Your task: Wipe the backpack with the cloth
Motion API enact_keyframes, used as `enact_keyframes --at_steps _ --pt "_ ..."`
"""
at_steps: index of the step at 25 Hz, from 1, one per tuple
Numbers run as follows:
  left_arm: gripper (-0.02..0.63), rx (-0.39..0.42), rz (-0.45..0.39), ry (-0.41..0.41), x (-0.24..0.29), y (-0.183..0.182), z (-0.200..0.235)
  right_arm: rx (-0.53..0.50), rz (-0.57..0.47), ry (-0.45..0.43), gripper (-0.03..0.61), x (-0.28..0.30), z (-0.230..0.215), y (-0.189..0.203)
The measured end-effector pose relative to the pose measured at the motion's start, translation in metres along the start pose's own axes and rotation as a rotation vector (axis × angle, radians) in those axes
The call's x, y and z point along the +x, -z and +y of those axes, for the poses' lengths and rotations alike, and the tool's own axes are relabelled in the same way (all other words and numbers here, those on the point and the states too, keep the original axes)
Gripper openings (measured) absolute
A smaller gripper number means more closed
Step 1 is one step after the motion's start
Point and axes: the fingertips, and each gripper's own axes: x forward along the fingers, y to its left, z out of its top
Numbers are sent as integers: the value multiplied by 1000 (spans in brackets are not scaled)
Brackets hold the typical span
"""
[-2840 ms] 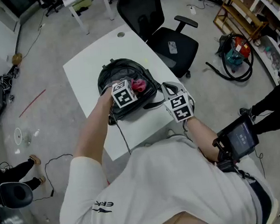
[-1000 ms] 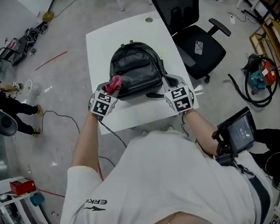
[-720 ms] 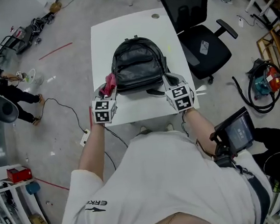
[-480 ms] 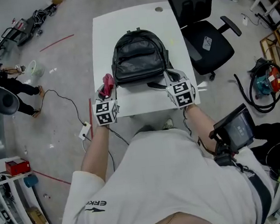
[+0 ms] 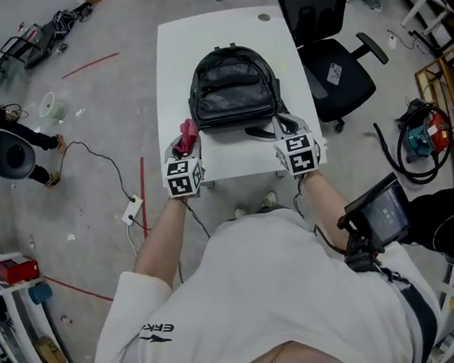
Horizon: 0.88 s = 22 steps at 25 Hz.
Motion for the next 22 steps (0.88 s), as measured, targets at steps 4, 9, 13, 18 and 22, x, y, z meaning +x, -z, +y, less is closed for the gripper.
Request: enact_keyframes --at_steps 4,9,13,18,22 --pt "137 -29 -15 -1 4 7 -1 -21 2 16 3 -6 5 4" --pt "137 -43 -1 -18 11 20 -11 -41 12 22 3 -5 -1 9" --pt "137 -63 8 -55 20 26 -19 -57 49 2 3 5 -14 17" --pt "137 -84 10 -107 25 24 -32 -72 63 -33 3 10 -29 17" --pt "137 -53 -1 -90 31 20 -60 -81 72 -63 3 10 -39 19"
